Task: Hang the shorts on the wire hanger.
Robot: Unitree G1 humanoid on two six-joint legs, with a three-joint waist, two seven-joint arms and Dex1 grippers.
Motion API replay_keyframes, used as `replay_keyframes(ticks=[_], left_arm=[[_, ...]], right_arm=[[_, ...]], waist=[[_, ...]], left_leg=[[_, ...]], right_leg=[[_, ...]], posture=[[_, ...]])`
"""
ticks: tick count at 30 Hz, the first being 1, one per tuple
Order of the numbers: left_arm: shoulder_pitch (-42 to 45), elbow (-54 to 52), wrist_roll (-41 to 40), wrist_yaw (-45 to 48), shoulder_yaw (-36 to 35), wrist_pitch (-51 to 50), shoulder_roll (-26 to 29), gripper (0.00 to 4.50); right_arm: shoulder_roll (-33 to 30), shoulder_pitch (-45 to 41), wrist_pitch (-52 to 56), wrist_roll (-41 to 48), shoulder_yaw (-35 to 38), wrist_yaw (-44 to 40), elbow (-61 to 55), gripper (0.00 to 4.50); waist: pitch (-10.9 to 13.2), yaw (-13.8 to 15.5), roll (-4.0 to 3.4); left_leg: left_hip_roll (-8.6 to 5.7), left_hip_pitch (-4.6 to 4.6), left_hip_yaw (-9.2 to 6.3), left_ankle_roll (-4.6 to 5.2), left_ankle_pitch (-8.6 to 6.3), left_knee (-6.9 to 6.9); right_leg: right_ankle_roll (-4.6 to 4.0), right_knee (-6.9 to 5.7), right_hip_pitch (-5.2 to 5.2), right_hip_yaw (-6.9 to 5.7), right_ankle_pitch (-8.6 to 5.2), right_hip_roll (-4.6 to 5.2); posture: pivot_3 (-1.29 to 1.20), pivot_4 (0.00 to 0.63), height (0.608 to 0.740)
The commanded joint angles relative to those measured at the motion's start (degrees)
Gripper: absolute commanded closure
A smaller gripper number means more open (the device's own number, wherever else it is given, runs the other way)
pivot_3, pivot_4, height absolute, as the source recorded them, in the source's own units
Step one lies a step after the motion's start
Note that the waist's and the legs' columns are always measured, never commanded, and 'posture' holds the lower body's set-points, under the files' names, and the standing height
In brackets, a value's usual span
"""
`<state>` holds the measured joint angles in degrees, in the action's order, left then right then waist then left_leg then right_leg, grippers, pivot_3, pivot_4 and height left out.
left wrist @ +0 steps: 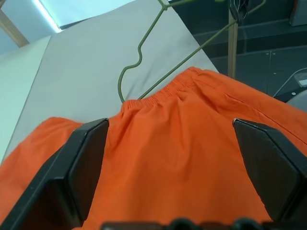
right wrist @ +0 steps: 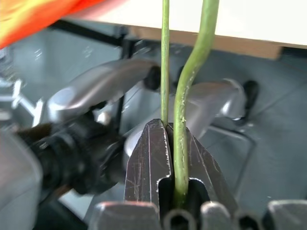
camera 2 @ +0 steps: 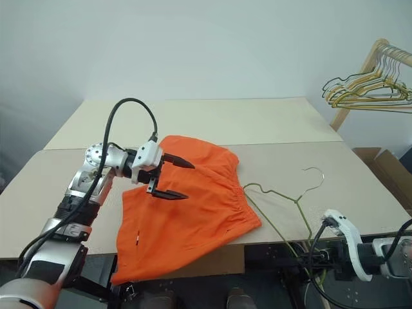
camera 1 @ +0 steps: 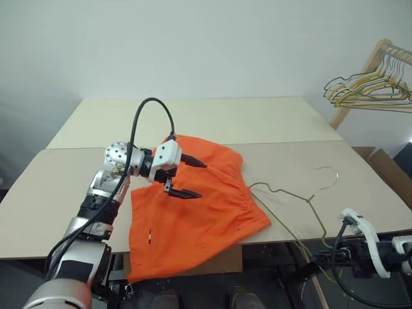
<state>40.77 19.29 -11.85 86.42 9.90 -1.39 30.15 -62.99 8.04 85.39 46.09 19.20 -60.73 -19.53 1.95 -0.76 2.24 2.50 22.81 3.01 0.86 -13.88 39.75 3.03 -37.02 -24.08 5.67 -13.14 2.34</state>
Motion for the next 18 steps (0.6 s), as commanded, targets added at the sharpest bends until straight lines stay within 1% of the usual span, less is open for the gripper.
replay_keyframes(ticks=[1,5,7,11,15,18], left_arm=[[0.03,-3.20,-1.90,-0.13,-1.12,-0.64,1.20,0.02],[-0.71,-3.97,-2.17,-0.58,-0.80,-0.66,1.75,0.02],[-0.79,-4.33,-2.41,-0.75,-0.67,-1.09,1.88,0.02],[-0.64,-4.58,-2.60,-1.12,-0.59,-1.40,1.96,0.02],[-0.56,-4.91,-2.67,-1.00,-0.81,-1.57,2.59,0.02],[-0.54,-4.71,-2.31,-1.18,-0.69,-1.10,2.84,0.02]], right_arm=[[-2.56,0.18,-1.02,3.92,0.79,-3.89,-1.73,4.50],[-3.26,-1.44,-0.85,5.38,0.14,-4.86,0.51,4.50],[-4.24,-2.93,0.16,5.81,-1.86,-5.07,1.57,4.50],[-3.31,-6.86,2.59,6.19,-6.31,-3.43,4.59,4.50],[-5.97,-5.09,5.03,10.28,-7.39,-6.73,2.63,4.50],[-7.09,-4.46,5.39,11.37,-9.00,-7.51,3.08,4.50]], waist=[[0.01,0.08,0.01],[0.01,0.27,0.02],[0.01,0.28,0.02],[0.01,0.20,0.02],[0.01,0.96,0.02],[0.01,1.45,0.02]], left_leg=[[0.00,0.01,0.00,0.00,0.00,0.01],[0.00,0.00,-0.01,0.00,0.00,0.05],[0.00,-0.01,0.01,0.00,0.00,0.07],[0.02,-0.03,0.01,0.00,0.00,0.06],[0.01,0.06,-0.01,0.00,0.00,0.01],[0.01,0.07,-0.01,0.01,-0.01,0.01]], right_leg=[[0.00,0.00,0.00,0.00,0.00,0.00],[0.00,0.01,0.03,0.00,0.00,0.01],[0.01,0.01,0.03,0.00,0.01,0.01],[-0.02,0.01,0.01,0.00,0.02,-0.01],[0.01,0.01,-0.07,-0.01,0.01,-0.01],[0.03,0.04,-0.06,-0.01,-0.01,-0.01]], posture=[[0.08,0.000,0.740],[0.08,0.000,0.740],[0.09,0.000,0.740],[0.09,0.000,0.740],[0.11,0.000,0.740],[0.11,0.000,0.740]])
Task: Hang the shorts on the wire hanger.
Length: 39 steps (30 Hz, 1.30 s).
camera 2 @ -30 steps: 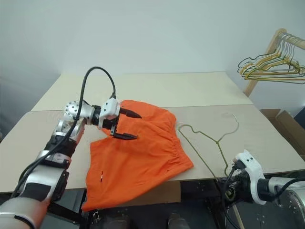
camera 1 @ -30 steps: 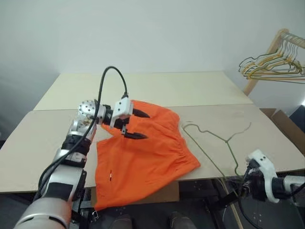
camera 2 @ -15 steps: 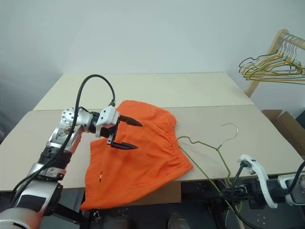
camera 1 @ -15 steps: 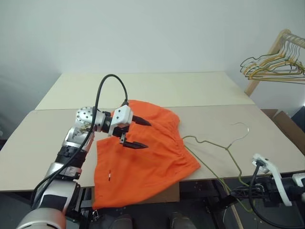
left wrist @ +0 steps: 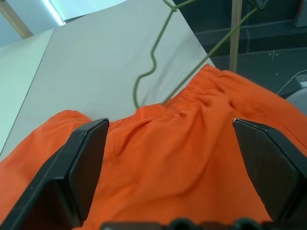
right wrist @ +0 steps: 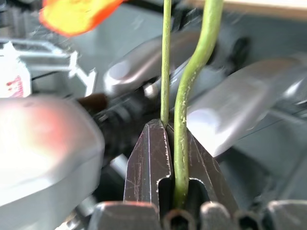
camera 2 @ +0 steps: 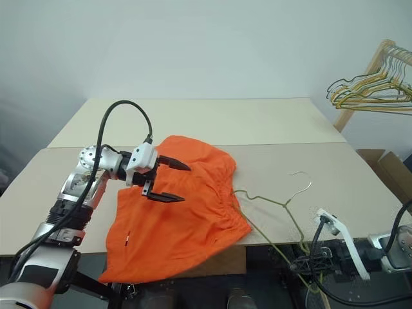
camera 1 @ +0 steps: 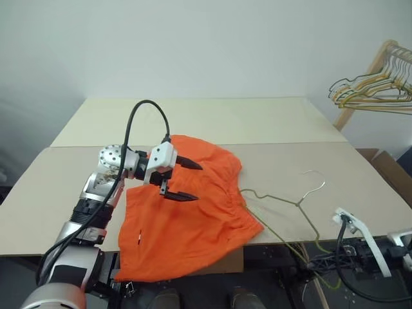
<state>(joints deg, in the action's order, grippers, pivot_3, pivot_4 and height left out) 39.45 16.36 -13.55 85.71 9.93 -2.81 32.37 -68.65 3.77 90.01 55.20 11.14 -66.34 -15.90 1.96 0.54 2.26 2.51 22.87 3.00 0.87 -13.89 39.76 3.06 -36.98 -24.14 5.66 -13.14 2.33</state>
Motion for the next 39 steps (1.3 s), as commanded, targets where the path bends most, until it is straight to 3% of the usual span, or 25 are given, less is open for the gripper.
replay_keyframes(ticks=[1,7,15,20,24,30,39], left_arm=[[0.75,-1.74,-0.64,-0.43,-0.72,0.40,0.73,0.02],[0.01,-3.14,-0.66,-0.66,-0.28,0.38,0.96,0.02],[-0.27,-4.46,-0.73,-0.81,-0.82,0.12,2.23,0.02],[-0.23,-4.27,-0.75,-0.94,-0.79,0.51,2.66,0.02],[-0.47,-4.96,-0.69,-1.09,-0.74,0.71,2.87,0.02],[-0.41,-4.72,-0.55,-0.89,-0.74,1.41,3.36,0.02],[-0.61,-4.90,-0.63,-1.26,-0.47,1.88,3.16,0.02]], right_arm=[[-1.45,-0.53,0.90,2.61,-1.41,-1.93,-0.27,4.50],[4.86,-11.26,2.36,0.38,-6.31,1.89,10.52,4.50],[3.85,-7.45,2.06,4.09,-9.48,-1.52,5.43,4.50],[10.11,-15.06,2.48,1.04,-10.88,4.20,16.23,4.50],[15.58,-18.98,2.49,0.97,-9.58,8.31,21.85,4.50],[17.44,-20.20,2.48,2.62,-9.70,8.02,19.27,4.50],[29.66,-28.50,2.48,-3.47,-2.43,21.38,32.53,4.50]], waist=[[0.00,0.23,0.01],[0.02,0.27,0.05],[0.01,2.56,0.03],[0.01,3.04,0.06],[0.01,3.79,0.05],[-0.01,5.05,0.02],[-0.01,5.27,0.02]], left_leg=[[0.01,-0.01,0.00,0.00,0.00,0.00],[-0.01,-0.05,0.02,0.01,0.02,0.08],[0.00,0.09,-0.07,0.07,0.02,0.01],[0.00,0.09,-0.04,0.08,0.02,0.08],[0.01,0.04,-0.05,0.16,0.08,0.10],[0.04,0.20,-0.08,0.17,0.09,0.07],[0.08,0.25,-0.13,0.17,0.09,0.06]], right_leg=[[0.00,0.03,0.02,-0.01,0.00,0.00],[-0.25,0.13,0.05,0.02,0.10,-0.01],[0.00,0.14,-0.05,0.00,0.14,-0.08],[-0.05,0.20,-0.02,0.01,0.19,-0.08],[-0.26,0.19,-0.02,0.00,0.23,-0.11],[-0.06,0.21,-0.11,-0.02,0.32,-0.18],[-0.08,0.22,-0.13,-0.08,0.34,-0.23]], posture=[[0.12,0.000,0.740],[0.14,0.000,0.740],[0.19,0.000,0.740],[0.20,0.000,0.740],[0.21,0.000,0.740],[0.22,0.000,0.740],[0.22,0.000,0.740]])
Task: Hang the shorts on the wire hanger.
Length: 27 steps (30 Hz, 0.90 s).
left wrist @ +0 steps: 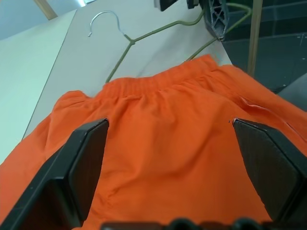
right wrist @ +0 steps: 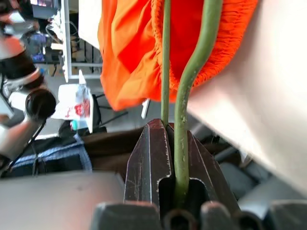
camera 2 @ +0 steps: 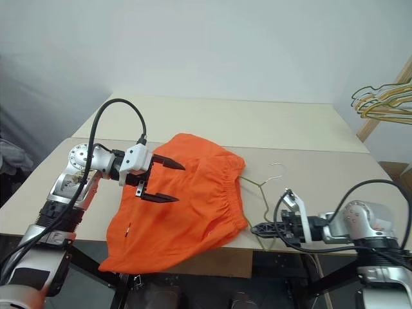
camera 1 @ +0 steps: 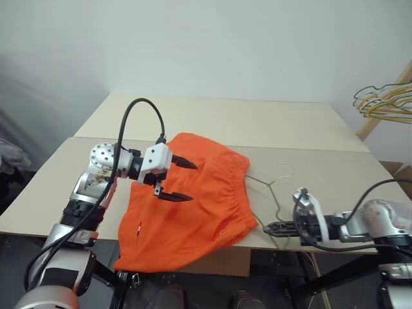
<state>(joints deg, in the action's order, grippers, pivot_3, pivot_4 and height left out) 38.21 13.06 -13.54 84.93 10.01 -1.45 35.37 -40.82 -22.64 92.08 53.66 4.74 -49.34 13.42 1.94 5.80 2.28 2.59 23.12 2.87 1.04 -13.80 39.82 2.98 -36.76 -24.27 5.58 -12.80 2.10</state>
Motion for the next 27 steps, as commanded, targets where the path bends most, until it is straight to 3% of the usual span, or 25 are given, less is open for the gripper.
replay_keyframes(ticks=[1,4,9,18,21,27], left_arm=[[0.48,-1.78,-0.67,-0.50,-0.57,0.52,0.22,0.02],[-0.13,-2.30,-0.73,-0.41,-0.72,0.65,0.65,0.02],[-0.52,-2.87,-0.81,-0.23,-0.89,0.82,1.21,0.02],[-1.44,-3.78,-0.75,-0.62,-0.70,1.14,1.27,0.02],[-1.78,-4.01,-0.77,-0.70,-1.10,1.15,1.75,0.02],[-2.53,-5.04,-0.89,-0.95,-1.15,0.89,2.41,0.02]], right_arm=[[1.79,-1.43,0.42,-1.37,3.27,4.03,1.94,4.50],[-0.68,0.24,0.42,3.47,-0.45,1.28,-0.92,4.50],[-10.09,3.93,0.42,8.11,-7.75,-6.83,-9.60,4.50],[-0.19,-10.31,-2.57,-6.74,-1.70,6.30,14.93,4.50],[0.40,-8.75,-2.13,-6.90,-1.76,5.60,11.96,4.50],[-5.09,-5.11,-0.49,-1.14,-6.96,-6.63,-0.45,4.50]], waist=[[0.00,0.00,-0.01],[-0.01,0.44,-0.02],[0.00,1.21,-0.03],[-0.01,0.70,-0.02],[-0.03,1.46,-0.05],[-0.03,2.00,-0.06]], left_leg=[[0.00,0.00,0.00,0.00,0.00,0.00],[-0.01,0.07,-0.01,0.00,0.00,0.00],[0.00,0.16,-0.03,0.05,-0.04,-0.01],[0.08,-0.09,-0.01,0.15,0.08,0.02],[0.13,-0.02,-0.04,0.17,0.09,0.00],[0.14,0.24,-0.07,0.20,0.05,-0.03]], right_leg=[[0.00,0.01,0.00,0.00,0.00,0.00],[-0.02,0.03,-0.02,0.00,0.01,0.01],[-0.18,0.08,-0.06,-0.03,0.07,0.02],[-0.51,0.01,-0.02,-0.01,0.07,-0.13],[-0.37,0.00,-0.04,-0.01,0.09,-0.20],[-0.26,0.08,-0.18,-0.02,0.20,-0.21]], posture=[[0.22,0.000,0.740],[0.23,0.000,0.740],[0.24,0.000,0.740],[0.26,0.000,0.740],[0.27,0.000,0.740],[0.28,0.000,0.740]])
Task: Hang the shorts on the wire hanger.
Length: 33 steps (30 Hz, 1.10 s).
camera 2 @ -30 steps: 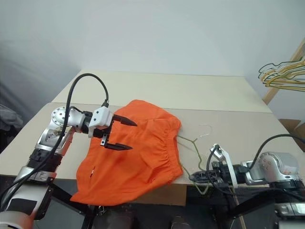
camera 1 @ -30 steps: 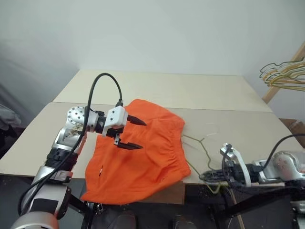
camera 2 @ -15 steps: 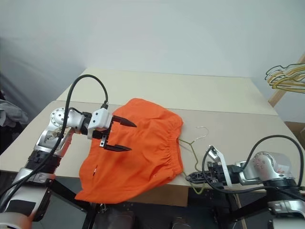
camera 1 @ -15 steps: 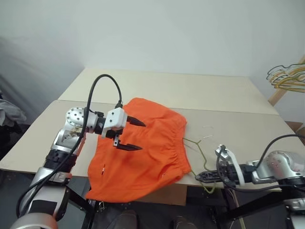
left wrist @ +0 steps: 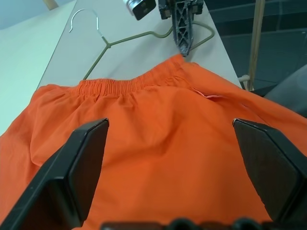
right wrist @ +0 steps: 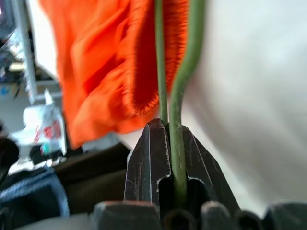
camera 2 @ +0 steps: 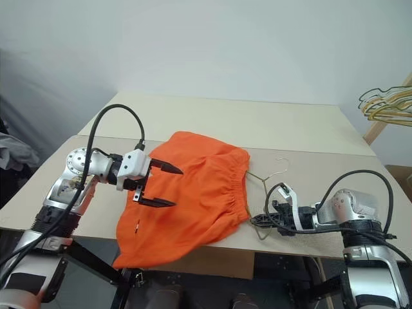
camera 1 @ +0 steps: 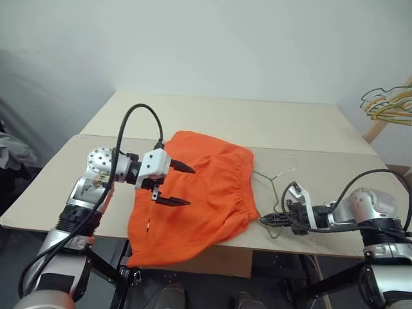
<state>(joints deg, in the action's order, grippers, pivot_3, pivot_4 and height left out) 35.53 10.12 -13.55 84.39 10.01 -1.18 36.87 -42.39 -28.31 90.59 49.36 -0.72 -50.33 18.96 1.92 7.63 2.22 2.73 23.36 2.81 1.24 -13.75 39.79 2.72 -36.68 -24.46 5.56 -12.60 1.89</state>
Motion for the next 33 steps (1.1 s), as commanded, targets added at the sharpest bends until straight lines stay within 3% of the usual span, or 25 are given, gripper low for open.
replay_keyframes(ticks=[1,4,7,12,18,29,33], left_arm=[[0.16,-2.14,-0.85,-0.55,-1.17,0.53,0.95,0.02],[-0.44,-2.68,-0.59,-1.07,-0.64,0.04,0.84,0.02],[-2.69,-5.09,0.12,-0.57,1.00,-1.02,1.65,0.02],[-6.79,-8.79,0.16,-0.79,2.81,-1.56,1.85,0.02],[-5.32,-7.57,-0.39,-0.51,2.33,-1.60,2.50,0.02],[-3.22,-5.54,-0.37,0.21,2.36,-0.13,2.40,0.02],[-3.89,-6.42,-0.82,0.21,1.92,-0.39,3.04,0.02]], right_arm=[[-3.33,0.44,0.67,1.87,-1.41,-4.64,-4.91,4.50],[-1.02,-2.29,-1.79,-3.40,0.42,-0.02,3.05,4.50],[-0.74,-3.93,-1.61,-3.50,0.35,-1.47,3.40,4.50],[-3.77,-0.56,1.74,0.45,-4.53,-4.73,-6.04,4.50],[-9.36,4.78,1.91,9.75,-7.78,-5.94,-18.07,4.50],[-6.18,-3.90,-0.53,-3.20,-7.50,-1.38,4.48,4.50],[-2.12,-5.79,-1.30,-3.43,0.50,0.27,9.84,4.50]], waist=[[0.00,0.23,0.00],[0.00,0.16,0.01],[0.00,0.15,-0.06],[0.00,0.22,-0.08],[0.00,1.09,-0.08],[0.00,1.00,-0.07],[0.00,1.14,-0.07]], left_leg=[[0.00,0.00,0.00,0.02,-0.02,0.00],[0.02,-0.09,0.01,0.02,-0.02,0.01],[0.02,-0.13,0.03,0.01,-0.01,0.02],[0.08,-0.11,0.01,0.01,-0.01,0.01],[0.10,0.02,-0.03,0.02,-0.03,-0.02],[0.11,-0.14,0.01,0.01,-0.01,0.02],[0.11,-0.02,-0.03,0.02,-0.03,-0.03]], right_leg=[[-0.02,0.00,0.00,0.00,-0.01,0.00],[0.08,0.00,0.04,-0.01,-0.09,-0.02],[-0.15,-0.04,0.02,0.00,-0.18,-0.02],[-0.13,-0.08,-0.02,0.01,-0.17,-0.08],[-0.02,-0.04,-0.12,-0.03,-0.15,-0.11],[-0.43,-0.06,-0.08,0.00,-0.25,-0.14],[-0.12,-0.04,-0.11,0.00,-0.10,-0.18]], posture=[[0.28,0.000,0.740],[0.27,0.000,0.740],[0.27,0.000,0.740],[0.26,0.000,0.740],[0.26,0.000,0.740],[0.27,0.000,0.740],[0.28,0.000,0.740]])
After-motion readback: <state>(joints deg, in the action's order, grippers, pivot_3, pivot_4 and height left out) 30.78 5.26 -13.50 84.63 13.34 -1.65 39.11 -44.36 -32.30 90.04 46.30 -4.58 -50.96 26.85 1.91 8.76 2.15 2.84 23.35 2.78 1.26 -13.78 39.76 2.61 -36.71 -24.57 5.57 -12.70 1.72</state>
